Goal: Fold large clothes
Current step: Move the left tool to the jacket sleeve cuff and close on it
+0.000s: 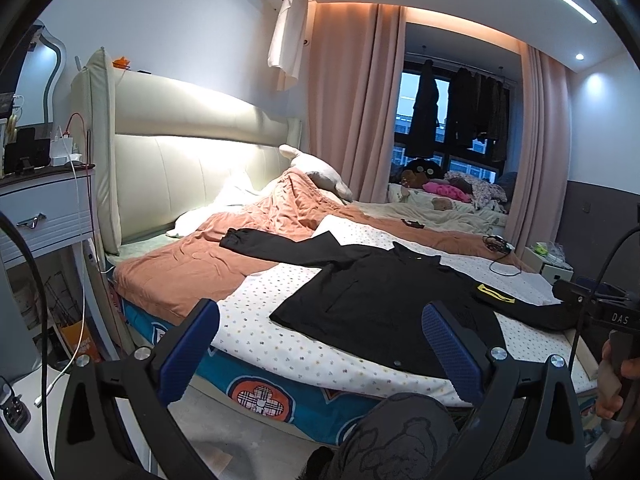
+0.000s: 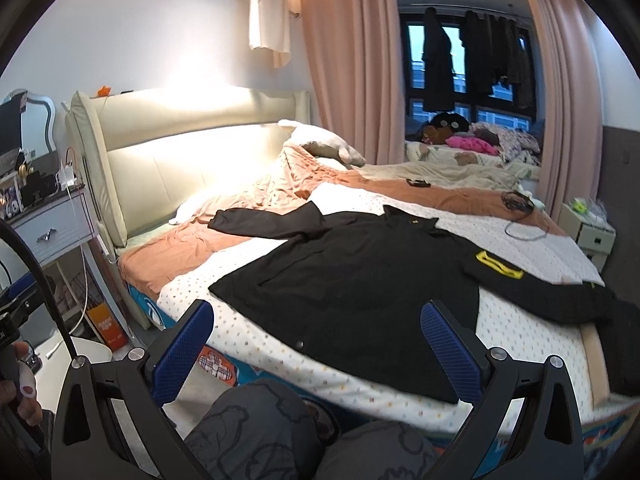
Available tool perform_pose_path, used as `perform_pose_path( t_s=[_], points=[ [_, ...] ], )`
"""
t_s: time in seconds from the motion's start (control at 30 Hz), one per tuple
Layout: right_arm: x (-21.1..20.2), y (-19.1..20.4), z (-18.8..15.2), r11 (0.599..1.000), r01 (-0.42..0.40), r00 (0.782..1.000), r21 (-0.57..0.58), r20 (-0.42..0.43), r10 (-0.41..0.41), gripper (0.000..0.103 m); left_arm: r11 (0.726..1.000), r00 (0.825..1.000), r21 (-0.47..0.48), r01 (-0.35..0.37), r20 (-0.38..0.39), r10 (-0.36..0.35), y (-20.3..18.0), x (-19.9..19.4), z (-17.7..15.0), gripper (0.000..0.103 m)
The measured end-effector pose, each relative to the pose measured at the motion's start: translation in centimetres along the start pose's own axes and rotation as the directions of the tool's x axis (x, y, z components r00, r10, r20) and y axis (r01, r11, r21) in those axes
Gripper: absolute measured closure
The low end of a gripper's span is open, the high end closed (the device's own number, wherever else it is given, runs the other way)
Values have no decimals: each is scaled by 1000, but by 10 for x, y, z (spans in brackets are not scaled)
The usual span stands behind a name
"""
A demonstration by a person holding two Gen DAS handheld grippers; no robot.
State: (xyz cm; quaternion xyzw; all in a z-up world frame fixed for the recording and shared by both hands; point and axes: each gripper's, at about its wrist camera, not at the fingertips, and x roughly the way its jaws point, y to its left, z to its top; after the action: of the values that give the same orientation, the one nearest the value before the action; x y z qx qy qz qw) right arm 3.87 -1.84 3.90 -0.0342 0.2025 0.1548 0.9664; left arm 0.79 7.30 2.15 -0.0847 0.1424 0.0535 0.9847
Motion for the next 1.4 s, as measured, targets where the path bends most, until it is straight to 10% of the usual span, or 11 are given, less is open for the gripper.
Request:
perform_pose_path(
  t_s=[1.4],
  points=[
    [325,-62,108,976,-42,987,215,-143,74,0,979,952,-116,-170,-276,133,110,365,64,2]
  ],
)
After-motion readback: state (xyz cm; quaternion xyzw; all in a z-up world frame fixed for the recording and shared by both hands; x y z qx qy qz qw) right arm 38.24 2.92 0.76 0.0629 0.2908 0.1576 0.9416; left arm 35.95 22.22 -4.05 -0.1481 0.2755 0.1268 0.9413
